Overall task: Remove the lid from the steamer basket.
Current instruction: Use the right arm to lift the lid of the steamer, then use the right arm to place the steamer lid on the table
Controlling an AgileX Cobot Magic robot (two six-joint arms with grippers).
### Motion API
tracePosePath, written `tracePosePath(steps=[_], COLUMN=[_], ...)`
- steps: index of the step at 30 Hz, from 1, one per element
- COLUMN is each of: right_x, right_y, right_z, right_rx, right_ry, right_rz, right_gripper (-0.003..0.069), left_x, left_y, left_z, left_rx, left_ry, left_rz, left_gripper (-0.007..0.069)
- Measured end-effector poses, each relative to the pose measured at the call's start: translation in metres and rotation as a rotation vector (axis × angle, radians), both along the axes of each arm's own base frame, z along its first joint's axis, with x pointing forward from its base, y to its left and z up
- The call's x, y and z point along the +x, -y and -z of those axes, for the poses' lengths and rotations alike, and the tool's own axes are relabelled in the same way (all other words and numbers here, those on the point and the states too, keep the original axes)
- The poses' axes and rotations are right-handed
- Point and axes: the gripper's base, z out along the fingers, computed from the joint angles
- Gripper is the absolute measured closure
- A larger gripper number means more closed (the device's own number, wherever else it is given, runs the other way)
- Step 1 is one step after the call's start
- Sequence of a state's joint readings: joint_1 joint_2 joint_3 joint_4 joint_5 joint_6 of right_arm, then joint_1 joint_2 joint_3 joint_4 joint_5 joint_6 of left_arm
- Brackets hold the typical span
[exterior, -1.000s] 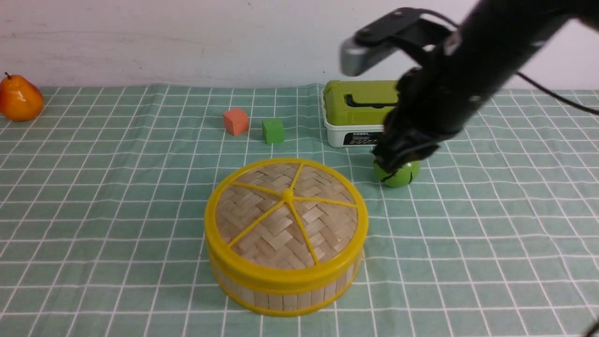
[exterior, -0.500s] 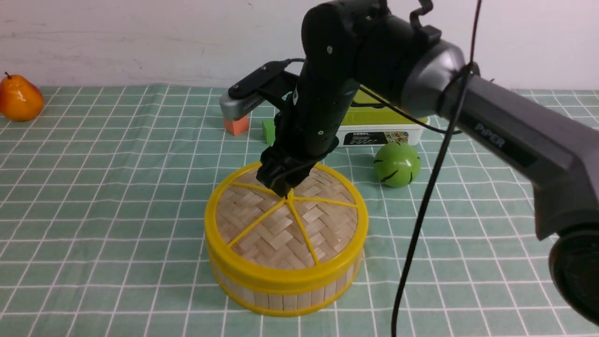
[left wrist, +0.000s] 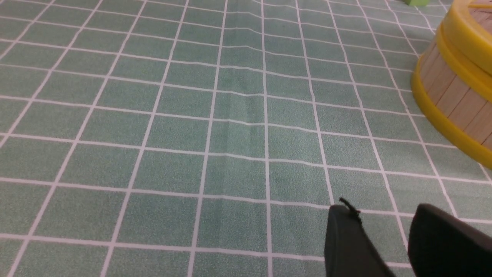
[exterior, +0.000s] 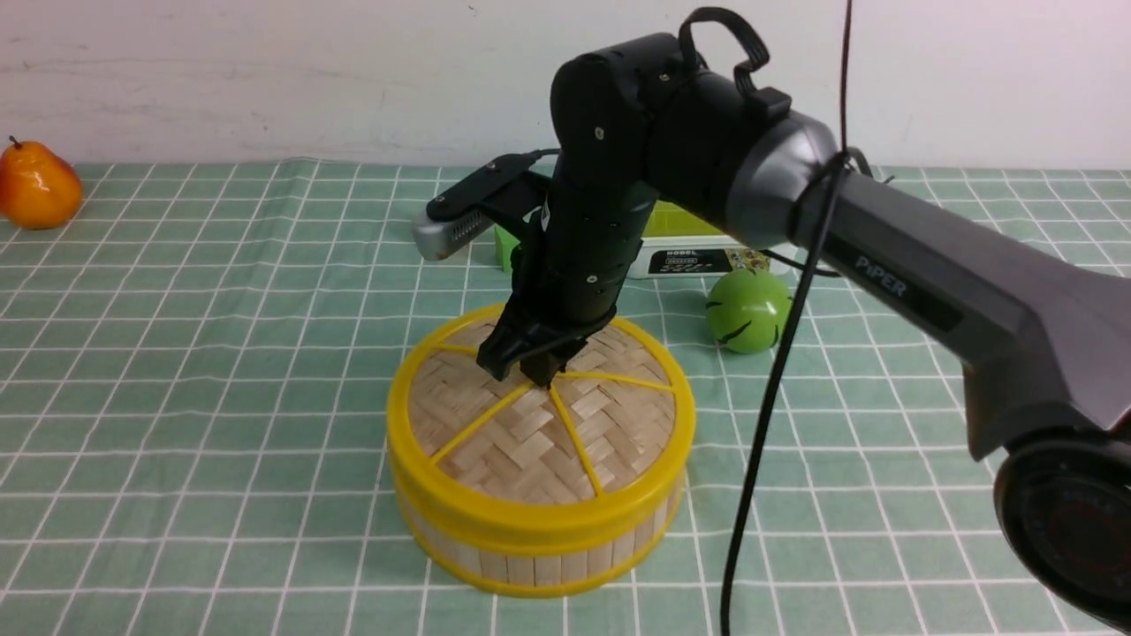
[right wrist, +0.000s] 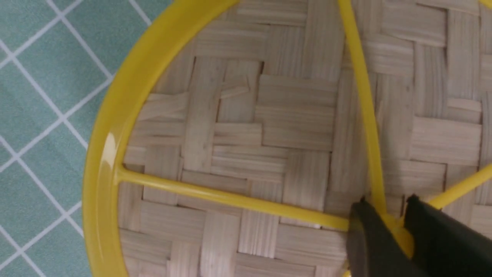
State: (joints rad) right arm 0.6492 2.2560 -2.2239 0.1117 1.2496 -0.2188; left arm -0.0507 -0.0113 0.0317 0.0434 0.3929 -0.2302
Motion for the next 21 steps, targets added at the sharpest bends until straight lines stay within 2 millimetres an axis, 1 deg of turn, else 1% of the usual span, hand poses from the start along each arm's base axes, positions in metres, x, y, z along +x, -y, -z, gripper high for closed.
tracePosePath(steps=[2, 5, 7, 9, 11, 12, 13, 14, 15, 16, 18, 19, 20, 21], right_x=[-0.002, -0.01, -0.023, -0.035, -0.049, -0.055, -0.059, -0.062, -0.063, -0.065, -0.065, -0.067, -0.068, -0.07], right_y=[0.003, 0.014, 0.031, 0.05, 0.077, 0.091, 0.107, 0.122, 0.147, 0.151, 0.177, 0.189, 0.2, 0.222], right_z=[-0.01, -0.045, -0.088, -0.122, -0.152, -0.161, -0.165, -0.165, -0.155, -0.156, -0.137, -0.133, -0.119, -0.094], right_rx=[0.0, 0.008, 0.036, 0.072, 0.108, 0.115, 0.113, 0.103, 0.068, 0.066, 0.017, 0.005, -0.023, -0.061], right_ry=[0.023, 0.106, 0.202, 0.265, 0.307, 0.314, 0.313, 0.301, 0.261, 0.262, 0.197, 0.181, 0.136, 0.059], right_rz=[0.001, 0.007, 0.02, 0.042, 0.093, 0.121, 0.156, 0.193, 0.255, 0.263, 0.333, 0.363, 0.391, 0.45], right_gripper=[0.058, 0.058, 0.058, 0.058, 0.058, 0.058, 0.058, 0.058, 0.058, 0.058, 0.058, 0.058, 0.058, 0.058], left_x=[0.0, 0.0, 0.0, 0.0, 0.0, 0.0, 0.0, 0.0, 0.0, 0.0, 0.0, 0.0, 0.0, 0.0], left_y=[0.0, 0.0, 0.0, 0.0, 0.0, 0.0, 0.0, 0.0, 0.0, 0.0, 0.0, 0.0, 0.0, 0.0], left_z=[0.0, 0.0, 0.0, 0.0, 0.0, 0.0, 0.0, 0.0, 0.0, 0.0, 0.0, 0.0, 0.0, 0.0], left_rx=[0.0, 0.0, 0.0, 0.0, 0.0, 0.0, 0.0, 0.0, 0.0, 0.0, 0.0, 0.0, 0.0, 0.0], left_ry=[0.0, 0.0, 0.0, 0.0, 0.0, 0.0, 0.0, 0.0, 0.0, 0.0, 0.0, 0.0, 0.0, 0.0], left_rz=[0.0, 0.0, 0.0, 0.0, 0.0, 0.0, 0.0, 0.0, 0.0, 0.0, 0.0, 0.0, 0.0, 0.0], left_gripper=[0.0386, 0.0386, 0.0386, 0.0386, 0.0386, 0.0386, 0.0386, 0.0386, 0.0386, 0.0386, 0.0386, 0.0386, 0.0386, 0.0386])
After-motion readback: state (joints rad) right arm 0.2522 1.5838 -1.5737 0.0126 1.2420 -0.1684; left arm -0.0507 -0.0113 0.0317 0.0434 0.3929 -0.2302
